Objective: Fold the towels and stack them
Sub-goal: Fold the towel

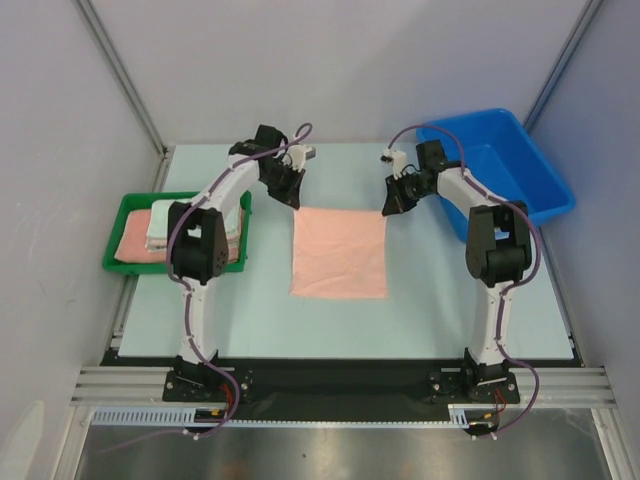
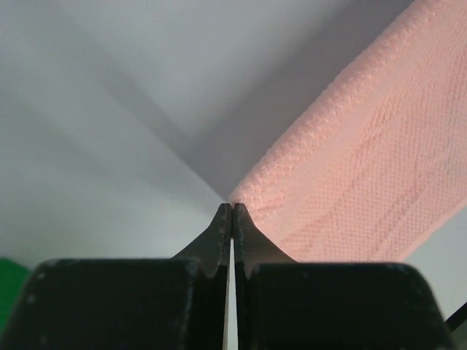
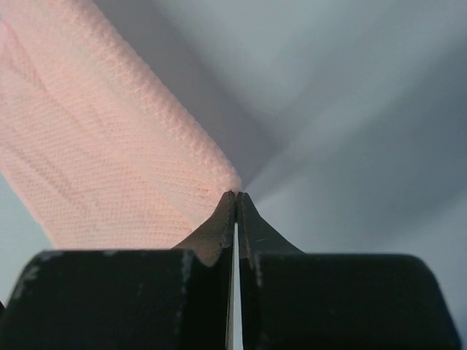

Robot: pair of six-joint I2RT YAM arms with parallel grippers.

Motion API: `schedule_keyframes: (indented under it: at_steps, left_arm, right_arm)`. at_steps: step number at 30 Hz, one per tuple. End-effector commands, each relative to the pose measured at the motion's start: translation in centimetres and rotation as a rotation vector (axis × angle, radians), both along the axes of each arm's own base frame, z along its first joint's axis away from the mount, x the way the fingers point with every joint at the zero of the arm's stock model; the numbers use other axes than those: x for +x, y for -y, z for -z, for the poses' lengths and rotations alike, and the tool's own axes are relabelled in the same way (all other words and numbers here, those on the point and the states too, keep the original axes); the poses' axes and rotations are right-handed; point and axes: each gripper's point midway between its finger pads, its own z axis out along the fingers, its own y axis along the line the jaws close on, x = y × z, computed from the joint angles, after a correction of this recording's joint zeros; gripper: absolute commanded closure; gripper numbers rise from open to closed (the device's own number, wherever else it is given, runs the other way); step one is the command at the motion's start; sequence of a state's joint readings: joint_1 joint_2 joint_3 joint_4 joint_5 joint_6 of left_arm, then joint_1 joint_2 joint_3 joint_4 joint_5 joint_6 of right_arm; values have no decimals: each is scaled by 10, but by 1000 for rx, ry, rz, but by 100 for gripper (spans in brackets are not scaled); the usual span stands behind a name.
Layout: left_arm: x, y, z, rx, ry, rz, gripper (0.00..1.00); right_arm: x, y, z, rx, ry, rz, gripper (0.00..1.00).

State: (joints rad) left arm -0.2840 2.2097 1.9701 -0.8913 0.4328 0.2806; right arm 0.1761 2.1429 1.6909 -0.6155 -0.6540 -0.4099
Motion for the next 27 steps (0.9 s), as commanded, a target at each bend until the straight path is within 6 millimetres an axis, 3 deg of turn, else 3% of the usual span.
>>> schedule_keyframes:
  at_steps: [1,2,3,4,5,7,8,10,12,13,22,27]
  left_arm:
    - [-4,-1,-40,-5,102,2,100]
    - [-7,-1,-48,-9,119,2,100]
    - [-11,-2,-43,-6,113,-1,100]
    - [-15,-2,-44,-1,119,2,100]
    - [-18,-1,-56,-8,154,4,100]
    - [-32,0,-52,1,143,14,100]
    - [-36,1,-53,2,148,15,100]
    - [-49,2,-58,16,170,15,100]
    - [-63,2,-59,16,173,21,100]
    - [-70,5,-58,13,165,20,100]
    - [-137,5,-29,24,72,21,100]
    - [-170,1,-4,65,4,21,100]
  right_arm:
    - [12,0,-57,11,202,44,100]
    - [3,-1,-51,9,190,50,100]
    - [-2,-2,-66,12,220,56,100]
    - [-5,1,-65,-2,226,72,100]
    - [-14,0,-60,-8,221,76,100]
    - [-24,1,-73,-8,249,102,100]
    - [-35,0,-64,-12,234,104,100]
    - [-44,-1,-76,1,251,132,100]
    - [-63,-5,-66,-3,214,147,100]
    - [-69,-5,-70,-3,222,157,100]
    - [-127,-3,-33,-75,110,272,100]
    - [-154,-3,-25,-91,71,295,100]
